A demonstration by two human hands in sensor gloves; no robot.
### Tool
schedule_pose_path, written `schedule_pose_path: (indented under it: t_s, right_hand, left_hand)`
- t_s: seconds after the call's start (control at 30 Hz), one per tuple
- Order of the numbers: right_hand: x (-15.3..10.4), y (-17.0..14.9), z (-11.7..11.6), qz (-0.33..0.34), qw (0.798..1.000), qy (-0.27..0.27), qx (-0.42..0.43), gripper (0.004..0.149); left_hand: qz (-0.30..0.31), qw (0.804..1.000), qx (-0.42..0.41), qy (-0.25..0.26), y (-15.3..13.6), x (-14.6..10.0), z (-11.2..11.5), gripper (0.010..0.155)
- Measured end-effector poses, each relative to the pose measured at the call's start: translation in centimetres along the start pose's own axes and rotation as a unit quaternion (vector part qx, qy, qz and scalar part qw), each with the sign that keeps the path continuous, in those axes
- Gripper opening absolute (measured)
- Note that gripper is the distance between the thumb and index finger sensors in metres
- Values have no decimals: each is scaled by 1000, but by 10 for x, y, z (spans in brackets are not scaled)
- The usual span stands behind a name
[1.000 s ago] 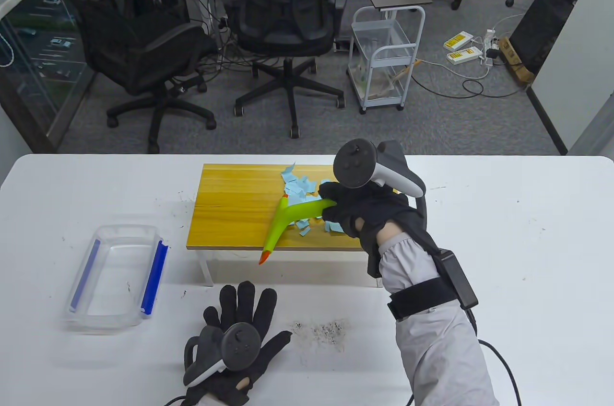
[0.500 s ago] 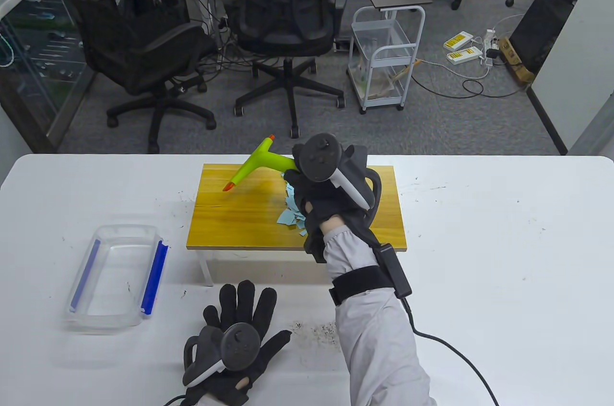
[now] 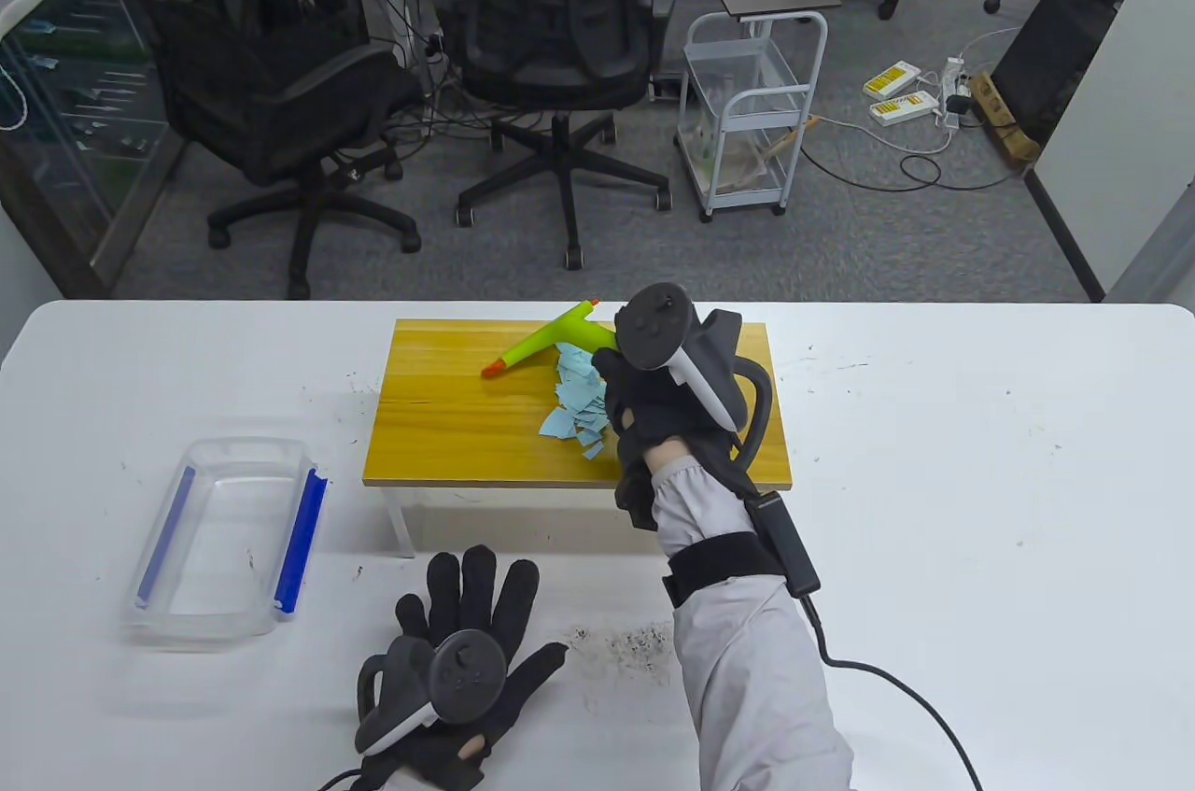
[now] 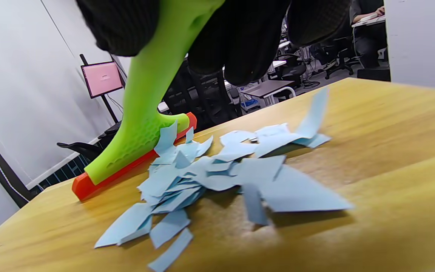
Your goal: Scrape paper scraps from tabletop organizer into plastic storage box
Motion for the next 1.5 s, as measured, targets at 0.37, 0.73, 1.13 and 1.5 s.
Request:
schedule_pose_path:
  t_s: [0.37, 0.73, 1.13, 1.5]
  right_hand:
    - [-19, -31, 20, -23, 999, -1, -36, 58]
    - [-32, -39, 39, -43, 998, -29, -46, 57]
    - [-36, 1, 26, 176, 981, 70, 39, 57]
    - [-26, -13, 24, 166, 976, 142, -10, 56]
  left_hand:
    - [-3, 1000, -1, -4, 0, 0, 1, 82]
    - [-4, 1000, -4, -7, -1, 0, 1, 82]
    - [-7, 1000, -6, -13, -1, 0, 2, 82]
    - [-7, 1000, -9, -18, -2, 1, 3, 82]
Point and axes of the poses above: the tracker on the back of each hand, its own y axis roughly to the thumb side, its own x axis roughly from the wrist to the fingertips, z = x × y, the point moved 3 cm from there along x, roughly from the wrist to the fingertips, and after that the axes turned 6 degrees about -x, right-handed, at the moved point
